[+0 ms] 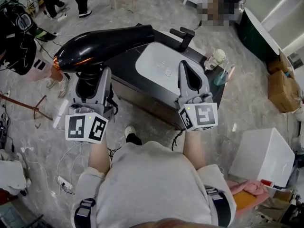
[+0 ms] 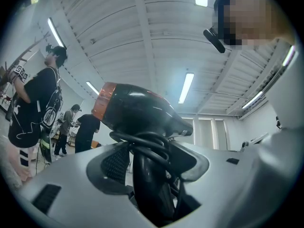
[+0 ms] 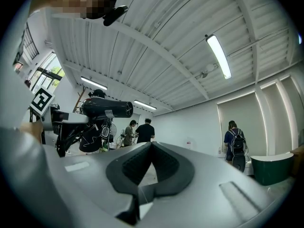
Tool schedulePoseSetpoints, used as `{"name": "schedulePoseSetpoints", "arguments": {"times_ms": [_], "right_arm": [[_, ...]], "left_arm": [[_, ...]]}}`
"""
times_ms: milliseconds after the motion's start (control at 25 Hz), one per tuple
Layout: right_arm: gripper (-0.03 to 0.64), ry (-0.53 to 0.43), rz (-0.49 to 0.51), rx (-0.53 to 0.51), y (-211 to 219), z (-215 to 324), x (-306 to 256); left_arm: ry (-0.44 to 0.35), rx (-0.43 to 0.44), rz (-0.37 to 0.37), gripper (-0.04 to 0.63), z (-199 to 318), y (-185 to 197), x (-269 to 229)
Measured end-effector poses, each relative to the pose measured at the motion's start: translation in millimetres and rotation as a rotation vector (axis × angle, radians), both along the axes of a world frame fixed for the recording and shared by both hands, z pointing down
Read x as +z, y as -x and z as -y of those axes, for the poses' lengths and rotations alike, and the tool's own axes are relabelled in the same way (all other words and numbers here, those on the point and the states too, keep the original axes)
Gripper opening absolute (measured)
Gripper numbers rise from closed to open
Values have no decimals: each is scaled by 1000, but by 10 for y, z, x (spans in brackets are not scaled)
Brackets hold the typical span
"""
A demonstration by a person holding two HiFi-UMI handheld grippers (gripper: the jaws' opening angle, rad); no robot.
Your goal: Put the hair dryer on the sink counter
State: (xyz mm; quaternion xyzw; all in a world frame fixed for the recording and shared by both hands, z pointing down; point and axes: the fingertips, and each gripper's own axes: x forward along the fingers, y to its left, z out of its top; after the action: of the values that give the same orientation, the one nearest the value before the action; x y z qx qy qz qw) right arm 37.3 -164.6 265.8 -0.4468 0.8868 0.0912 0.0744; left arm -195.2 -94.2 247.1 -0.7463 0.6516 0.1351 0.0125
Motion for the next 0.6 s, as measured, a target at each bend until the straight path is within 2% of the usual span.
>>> {"name": "schedulePoseSetpoints", "arguments": {"times_ms": [320,600], "right_arm": [[11,-2,-18,42,493,383,8],[11,17,-23,75,757,636,89]], "left_arm": [[7,56,8,265,484,474,15],[29,104,7,265,821,732,98]]}}
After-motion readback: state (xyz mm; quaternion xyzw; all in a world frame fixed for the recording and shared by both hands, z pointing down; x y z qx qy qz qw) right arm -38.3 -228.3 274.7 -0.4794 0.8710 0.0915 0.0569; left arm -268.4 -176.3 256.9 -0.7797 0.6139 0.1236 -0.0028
